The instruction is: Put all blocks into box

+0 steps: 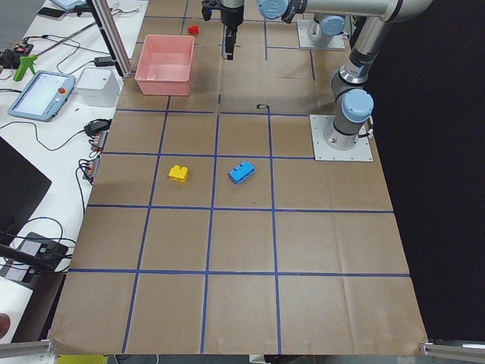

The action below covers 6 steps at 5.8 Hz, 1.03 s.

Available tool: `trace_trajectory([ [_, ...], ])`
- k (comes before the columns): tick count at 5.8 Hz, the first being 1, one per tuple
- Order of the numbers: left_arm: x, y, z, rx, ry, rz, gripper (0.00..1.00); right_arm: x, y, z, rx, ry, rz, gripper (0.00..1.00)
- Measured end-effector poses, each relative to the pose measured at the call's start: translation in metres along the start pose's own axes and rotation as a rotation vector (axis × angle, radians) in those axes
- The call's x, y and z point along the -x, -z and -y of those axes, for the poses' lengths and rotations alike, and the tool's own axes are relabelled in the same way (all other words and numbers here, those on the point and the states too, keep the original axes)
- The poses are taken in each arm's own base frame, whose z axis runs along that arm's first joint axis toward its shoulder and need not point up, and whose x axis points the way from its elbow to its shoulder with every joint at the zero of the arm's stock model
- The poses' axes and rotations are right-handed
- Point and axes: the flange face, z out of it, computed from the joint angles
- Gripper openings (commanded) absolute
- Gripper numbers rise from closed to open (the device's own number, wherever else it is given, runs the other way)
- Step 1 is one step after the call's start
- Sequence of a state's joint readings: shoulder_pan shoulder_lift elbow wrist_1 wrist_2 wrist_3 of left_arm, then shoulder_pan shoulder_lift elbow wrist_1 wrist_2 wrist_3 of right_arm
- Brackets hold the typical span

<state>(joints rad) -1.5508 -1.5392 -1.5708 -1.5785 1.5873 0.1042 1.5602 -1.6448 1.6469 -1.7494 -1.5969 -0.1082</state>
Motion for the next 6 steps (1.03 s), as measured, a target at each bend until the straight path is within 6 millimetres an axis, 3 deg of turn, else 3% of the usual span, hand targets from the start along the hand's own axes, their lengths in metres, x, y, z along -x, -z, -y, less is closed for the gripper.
trace_trajectory([
  [4,0.0,0.0,0.0,-0.001,-0.001,0.002,0.99,0.002,0.0,-0.001,0.001,0.005,0.001,1.0],
  [6,0.011,0.002,0.0,-0.004,0.017,0.01,0.99,0.002,-0.001,-0.003,0.006,0.002,0.001,1.0],
])
